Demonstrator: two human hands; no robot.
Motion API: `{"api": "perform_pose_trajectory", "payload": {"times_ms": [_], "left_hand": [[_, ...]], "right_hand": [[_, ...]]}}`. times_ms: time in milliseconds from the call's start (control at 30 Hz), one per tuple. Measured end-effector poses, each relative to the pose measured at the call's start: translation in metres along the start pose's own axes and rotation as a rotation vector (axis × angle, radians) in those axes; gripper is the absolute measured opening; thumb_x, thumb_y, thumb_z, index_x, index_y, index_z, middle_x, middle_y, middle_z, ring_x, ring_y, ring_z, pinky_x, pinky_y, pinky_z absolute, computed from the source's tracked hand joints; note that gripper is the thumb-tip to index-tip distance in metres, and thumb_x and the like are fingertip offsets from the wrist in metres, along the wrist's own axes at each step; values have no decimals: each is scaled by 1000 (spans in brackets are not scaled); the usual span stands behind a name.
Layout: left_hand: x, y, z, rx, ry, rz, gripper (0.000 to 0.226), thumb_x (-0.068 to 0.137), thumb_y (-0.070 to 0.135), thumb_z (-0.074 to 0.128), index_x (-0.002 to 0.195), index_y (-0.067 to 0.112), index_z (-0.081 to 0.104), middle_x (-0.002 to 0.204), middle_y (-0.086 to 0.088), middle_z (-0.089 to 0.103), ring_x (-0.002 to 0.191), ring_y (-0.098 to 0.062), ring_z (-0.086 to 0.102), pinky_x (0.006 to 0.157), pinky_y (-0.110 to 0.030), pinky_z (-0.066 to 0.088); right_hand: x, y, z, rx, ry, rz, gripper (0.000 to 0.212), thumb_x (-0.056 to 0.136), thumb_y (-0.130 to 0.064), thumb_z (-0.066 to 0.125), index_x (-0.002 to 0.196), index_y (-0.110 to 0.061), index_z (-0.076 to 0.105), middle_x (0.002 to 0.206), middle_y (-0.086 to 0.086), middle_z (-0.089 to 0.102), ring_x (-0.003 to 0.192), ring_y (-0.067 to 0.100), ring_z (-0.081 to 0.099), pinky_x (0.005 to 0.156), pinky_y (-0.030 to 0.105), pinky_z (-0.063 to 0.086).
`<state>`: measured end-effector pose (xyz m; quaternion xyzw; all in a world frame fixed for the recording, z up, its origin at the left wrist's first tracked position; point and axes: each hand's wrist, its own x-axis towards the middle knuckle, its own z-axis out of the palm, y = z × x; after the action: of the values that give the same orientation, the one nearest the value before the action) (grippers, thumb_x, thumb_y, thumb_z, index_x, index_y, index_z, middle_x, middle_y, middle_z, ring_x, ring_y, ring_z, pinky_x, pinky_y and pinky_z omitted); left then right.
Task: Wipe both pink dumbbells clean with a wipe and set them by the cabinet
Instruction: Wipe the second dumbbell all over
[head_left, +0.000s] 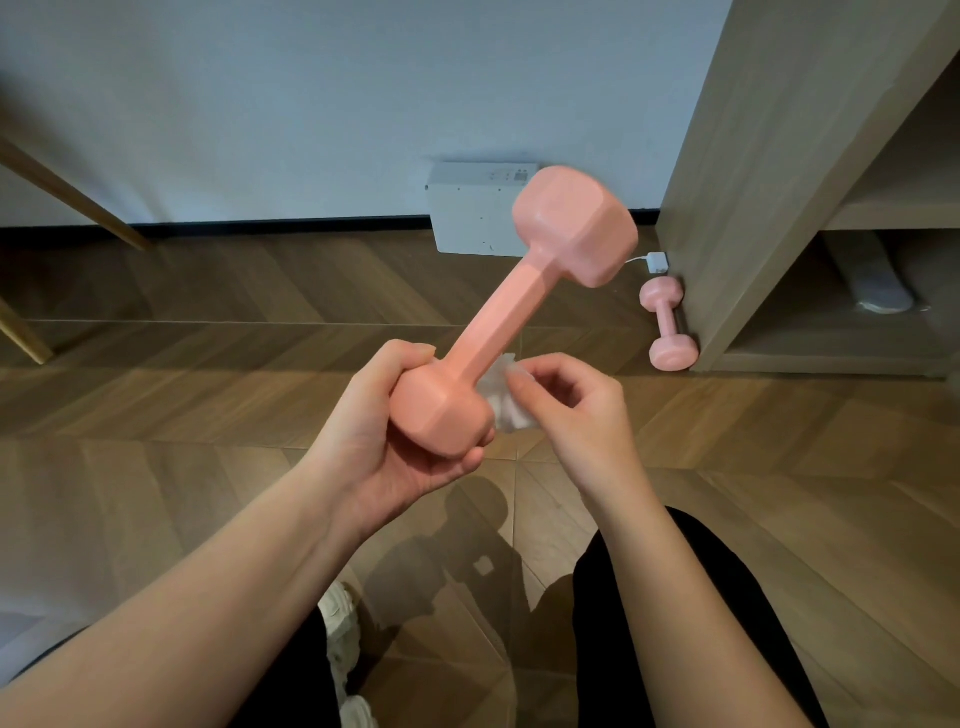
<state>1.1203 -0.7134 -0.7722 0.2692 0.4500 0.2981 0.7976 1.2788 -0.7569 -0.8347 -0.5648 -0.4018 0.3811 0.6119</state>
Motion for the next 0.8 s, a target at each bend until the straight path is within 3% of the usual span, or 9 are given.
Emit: {"api": "perform_pose_trajectory", "payload": {"times_ms": [100,167,233,367,533,633,733,800], "left_hand": [[0,1,-1,20,42,22,16,81,33,63,77,17,63,85,-18,66,71,-35,64,51,-34,54],[1,2,0,13,93,38,17,81,33,64,81,16,63,84,-17,66,72,-35,64,51,-35,54],[1,2,-1,-11,151,55,19,81,33,65,87,16,63,88,-17,64,74,-35,63,51,-36,54],[3,4,-2,-47,250,54,43,80,35,67,115,10,62,101,-18,61,80,-35,63,55,-37,55],[3,1,-4,31,294,97,25,79,33,67,97,15,65,94,-12,62,78,-30,64,58,-37,56],[4,-4,-3,129,295,133,20,79,31,65,94,18,66,79,-7,68,63,-21,67,57,-35,56],[4,-7,-1,290,267,213,10,76,30,63,78,21,67,65,-3,66,54,-15,63,54,-33,56],[3,-10,0,395,233,247,12,69,32,62,72,20,64,69,-4,63,55,-15,61,55,-34,57]], "right_hand": [[1,1,-4,107,47,73,8,90,-11,64,85,-13,70,80,4,67,78,11,59,73,27,48],[3,4,-8,240,68,150,9,94,-12,58,91,-11,66,92,11,64,85,21,57,77,38,47],[3,4,-9,429,37,203,10,98,-12,51,97,-9,61,101,17,62,90,26,58,78,39,49],[1,-1,-6,734,-70,295,12,100,-11,44,103,-8,55,113,17,66,102,26,66,82,39,57],[-3,-7,8,1109,-116,530,24,92,-19,52,111,-5,58,120,21,66,113,32,63,99,48,48],[-4,-8,14,1114,-132,646,37,98,-27,45,123,-1,54,123,20,64,117,29,61,106,45,42],[-5,-7,19,966,-137,588,40,94,-6,52,132,6,47,110,17,68,94,20,67,87,34,53],[-7,-6,23,926,-96,609,53,77,3,67,128,-3,53,110,15,70,92,19,69,81,34,55]]}}
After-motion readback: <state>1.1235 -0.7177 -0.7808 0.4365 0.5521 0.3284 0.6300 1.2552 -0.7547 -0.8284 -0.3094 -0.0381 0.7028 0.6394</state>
